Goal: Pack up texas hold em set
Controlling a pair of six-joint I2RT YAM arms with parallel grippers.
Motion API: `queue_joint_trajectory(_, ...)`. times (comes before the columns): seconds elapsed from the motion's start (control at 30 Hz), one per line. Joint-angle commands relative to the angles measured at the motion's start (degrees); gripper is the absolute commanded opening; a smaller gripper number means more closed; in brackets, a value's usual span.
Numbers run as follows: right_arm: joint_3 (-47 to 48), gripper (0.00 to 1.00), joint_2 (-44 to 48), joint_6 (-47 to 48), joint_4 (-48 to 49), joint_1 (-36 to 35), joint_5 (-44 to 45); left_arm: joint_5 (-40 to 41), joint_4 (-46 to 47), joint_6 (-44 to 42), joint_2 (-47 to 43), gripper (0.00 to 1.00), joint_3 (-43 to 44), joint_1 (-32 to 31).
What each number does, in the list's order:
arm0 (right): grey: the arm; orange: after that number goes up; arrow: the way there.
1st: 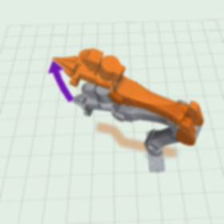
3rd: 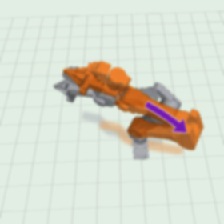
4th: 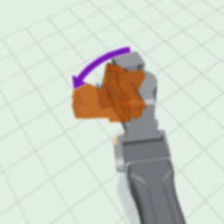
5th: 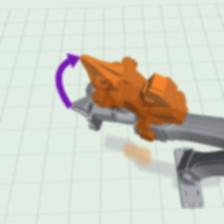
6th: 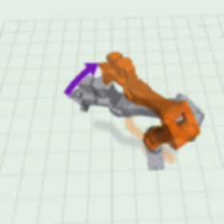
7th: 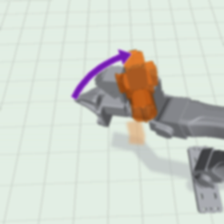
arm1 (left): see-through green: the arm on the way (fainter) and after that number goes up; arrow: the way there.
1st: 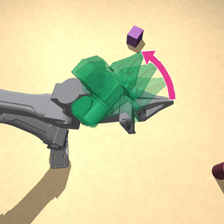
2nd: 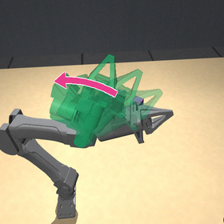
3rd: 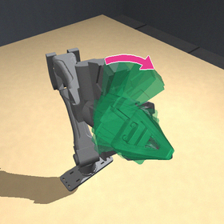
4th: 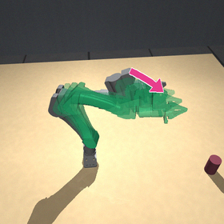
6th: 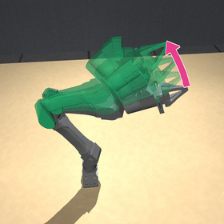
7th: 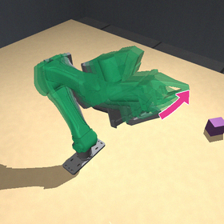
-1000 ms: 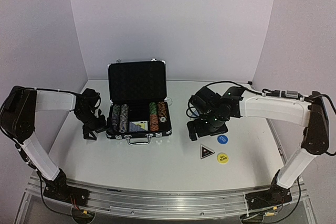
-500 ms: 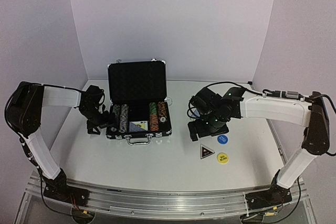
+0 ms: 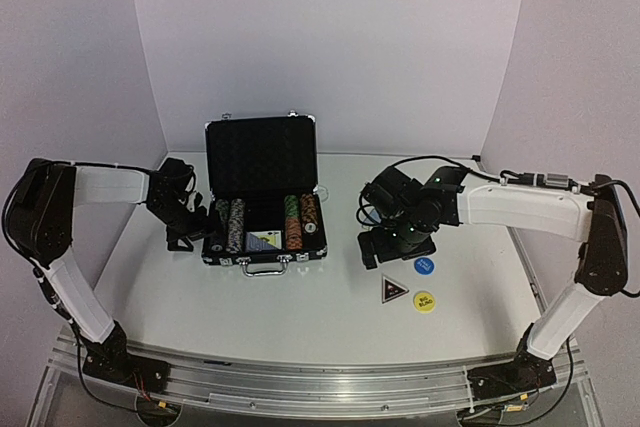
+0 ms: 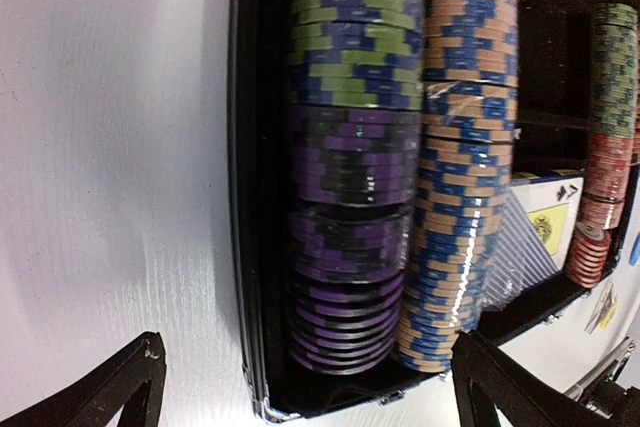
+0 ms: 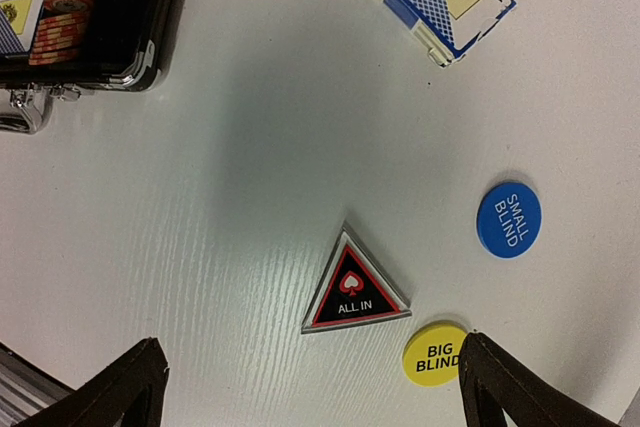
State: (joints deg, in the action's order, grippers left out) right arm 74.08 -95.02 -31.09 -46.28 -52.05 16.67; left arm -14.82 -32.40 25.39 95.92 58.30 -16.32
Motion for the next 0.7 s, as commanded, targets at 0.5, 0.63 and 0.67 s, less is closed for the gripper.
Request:
queue_joint_trajectory(0.5, -1.1, 0.98, 2.7, 0.5, 0.1, 0.2, -0.2, 4.3, -4.2, 2.3, -10.8, 1.0, -2.2, 0.3)
queue_joint_trajectory(0.63, -1.2, 0.98, 2.7, 0.6, 0.1, 0.2, -0.1, 5.7, -5.8, 4.1, -12.0, 1.0, -4.2, 0.3)
queue_joint_trajectory(0.67, -1.2, 0.98, 2.7, 0.7, 0.1, 0.2, -0.1, 6.2, -6.0, 4.5, -12.1, 1.0, -4.7, 0.3)
